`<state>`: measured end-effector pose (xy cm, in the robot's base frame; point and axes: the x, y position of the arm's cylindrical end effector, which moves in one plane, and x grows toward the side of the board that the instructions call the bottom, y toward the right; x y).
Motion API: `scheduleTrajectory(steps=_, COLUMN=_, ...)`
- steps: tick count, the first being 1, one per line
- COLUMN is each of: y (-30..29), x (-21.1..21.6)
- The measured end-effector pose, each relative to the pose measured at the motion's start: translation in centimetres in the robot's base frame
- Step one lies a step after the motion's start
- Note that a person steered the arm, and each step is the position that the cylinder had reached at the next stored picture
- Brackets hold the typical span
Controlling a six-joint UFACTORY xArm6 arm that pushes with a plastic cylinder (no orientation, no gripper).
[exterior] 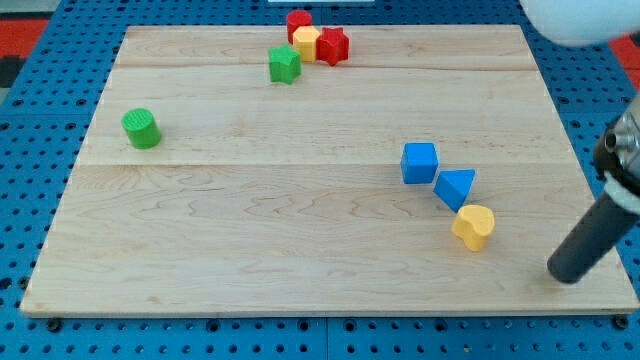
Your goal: Move the heart to the left of triangle
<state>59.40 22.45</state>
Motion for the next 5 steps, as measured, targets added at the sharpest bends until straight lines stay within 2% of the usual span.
scheduleTrajectory(steps=3, y=-10.6, x=-8.4)
scheduleTrajectory(steps=4, y=-9.3, x=-2.1)
scheduleTrajectory(steps=5, y=-5.1, x=-4.8)
